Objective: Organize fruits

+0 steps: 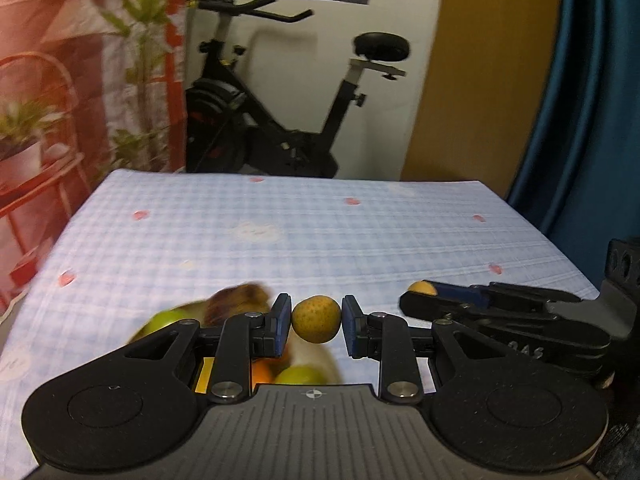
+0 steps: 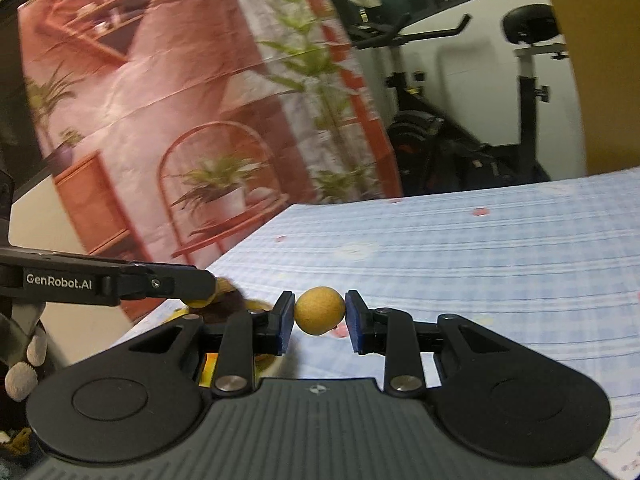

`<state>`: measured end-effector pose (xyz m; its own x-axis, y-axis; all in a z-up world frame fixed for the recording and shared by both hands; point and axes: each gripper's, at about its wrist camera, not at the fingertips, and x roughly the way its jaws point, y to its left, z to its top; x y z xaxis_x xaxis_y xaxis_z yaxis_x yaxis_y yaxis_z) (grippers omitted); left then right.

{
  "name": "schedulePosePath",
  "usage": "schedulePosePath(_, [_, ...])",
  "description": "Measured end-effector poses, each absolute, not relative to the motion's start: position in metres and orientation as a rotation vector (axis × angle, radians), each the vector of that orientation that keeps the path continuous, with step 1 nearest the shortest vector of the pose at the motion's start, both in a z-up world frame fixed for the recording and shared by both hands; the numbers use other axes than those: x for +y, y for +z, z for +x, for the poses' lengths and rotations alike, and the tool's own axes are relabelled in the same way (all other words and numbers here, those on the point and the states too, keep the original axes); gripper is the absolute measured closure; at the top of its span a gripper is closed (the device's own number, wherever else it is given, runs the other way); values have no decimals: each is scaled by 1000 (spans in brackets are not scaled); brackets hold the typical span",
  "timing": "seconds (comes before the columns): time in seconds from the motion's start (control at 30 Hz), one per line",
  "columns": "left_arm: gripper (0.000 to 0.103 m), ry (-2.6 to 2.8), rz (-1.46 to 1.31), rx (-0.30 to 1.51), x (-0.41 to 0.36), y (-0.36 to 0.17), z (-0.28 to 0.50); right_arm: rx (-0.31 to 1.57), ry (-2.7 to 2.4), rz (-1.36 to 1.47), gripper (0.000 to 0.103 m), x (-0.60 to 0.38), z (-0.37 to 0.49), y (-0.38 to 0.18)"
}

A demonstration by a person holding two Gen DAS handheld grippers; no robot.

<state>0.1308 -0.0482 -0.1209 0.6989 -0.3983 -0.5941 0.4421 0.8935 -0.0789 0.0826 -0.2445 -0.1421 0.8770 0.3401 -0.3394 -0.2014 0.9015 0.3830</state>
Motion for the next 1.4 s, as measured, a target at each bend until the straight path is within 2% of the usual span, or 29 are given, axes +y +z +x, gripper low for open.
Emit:
schedulePosePath(0.63, [74, -366, -43, 652, 17, -143, 118, 538, 476, 75, 73, -136, 113, -142])
schedulePosePath(1.1, [73, -360, -72, 659, 22, -150, 121, 571, 495, 45, 72, -127, 127, -153])
schedulePosePath(1.17, [71, -359, -82, 667, 22, -150, 123, 569, 495, 50, 72, -129, 127, -154])
schedulePosePath(1.23, [56, -356, -101, 673, 23, -148, 125, 565, 494, 53, 72, -129, 126, -154])
schedulePosePath(1.33, [41, -336, -122, 663, 27, -146, 126, 554, 487, 59, 71, -132, 123, -153])
schedulePosePath(1.4, [32, -323, -130, 664, 28, -144, 126, 545, 477, 70, 66, -136, 121, -152])
